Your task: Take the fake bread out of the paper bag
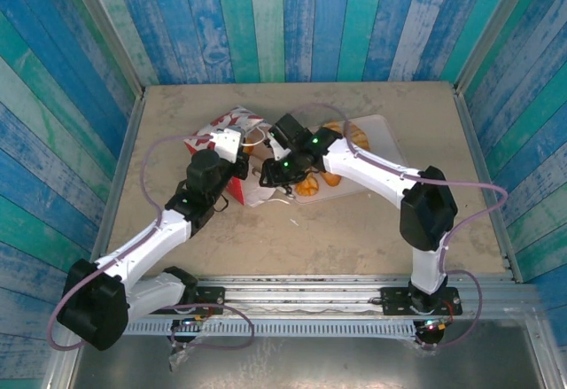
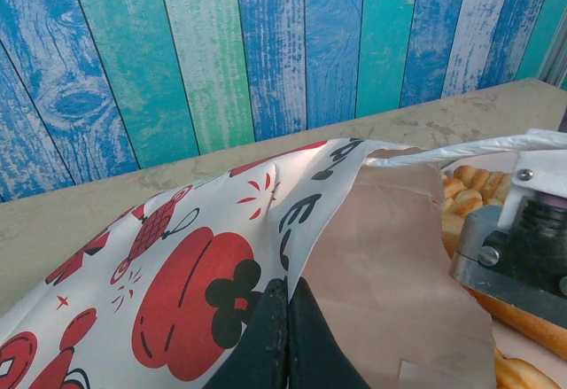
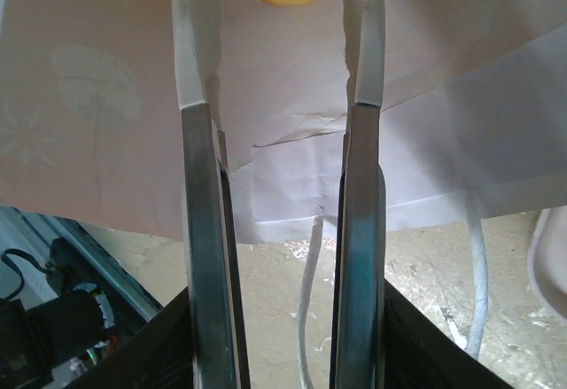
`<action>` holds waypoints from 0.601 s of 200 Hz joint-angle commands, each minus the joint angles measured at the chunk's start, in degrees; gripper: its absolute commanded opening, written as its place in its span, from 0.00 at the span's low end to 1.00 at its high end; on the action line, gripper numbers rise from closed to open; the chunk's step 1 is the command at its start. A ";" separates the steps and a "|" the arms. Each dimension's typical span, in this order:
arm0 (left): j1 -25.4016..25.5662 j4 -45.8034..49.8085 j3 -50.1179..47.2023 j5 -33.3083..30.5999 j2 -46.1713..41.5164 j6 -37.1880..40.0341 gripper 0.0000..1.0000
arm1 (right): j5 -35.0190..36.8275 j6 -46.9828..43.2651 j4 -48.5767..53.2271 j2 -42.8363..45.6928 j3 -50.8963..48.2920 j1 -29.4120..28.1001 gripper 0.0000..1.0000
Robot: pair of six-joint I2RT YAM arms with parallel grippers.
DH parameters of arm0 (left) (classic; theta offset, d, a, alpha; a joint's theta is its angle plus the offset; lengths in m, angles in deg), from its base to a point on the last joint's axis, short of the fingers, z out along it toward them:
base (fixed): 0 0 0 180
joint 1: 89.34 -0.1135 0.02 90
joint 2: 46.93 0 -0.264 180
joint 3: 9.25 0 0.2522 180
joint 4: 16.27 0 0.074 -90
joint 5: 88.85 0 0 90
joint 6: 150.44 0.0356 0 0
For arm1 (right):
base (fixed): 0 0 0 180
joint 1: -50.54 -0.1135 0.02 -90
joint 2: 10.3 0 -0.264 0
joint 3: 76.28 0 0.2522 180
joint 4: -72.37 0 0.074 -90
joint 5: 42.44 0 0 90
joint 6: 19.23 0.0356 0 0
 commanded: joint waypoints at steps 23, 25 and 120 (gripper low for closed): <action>0.03 -2.57 0.59 0.34 -2.10 -0.29 0.02 | 5.77 -8.20 7.02 -3.03 4.89 -0.83 0.47; 0.03 -2.53 0.65 0.38 -2.10 -0.28 0.02 | 5.79 -8.42 6.97 -3.12 4.99 -0.84 0.46; 0.04 -2.59 0.76 0.48 -1.93 -0.87 0.02 | 7.61 -16.10 8.49 -7.87 9.97 -1.17 0.46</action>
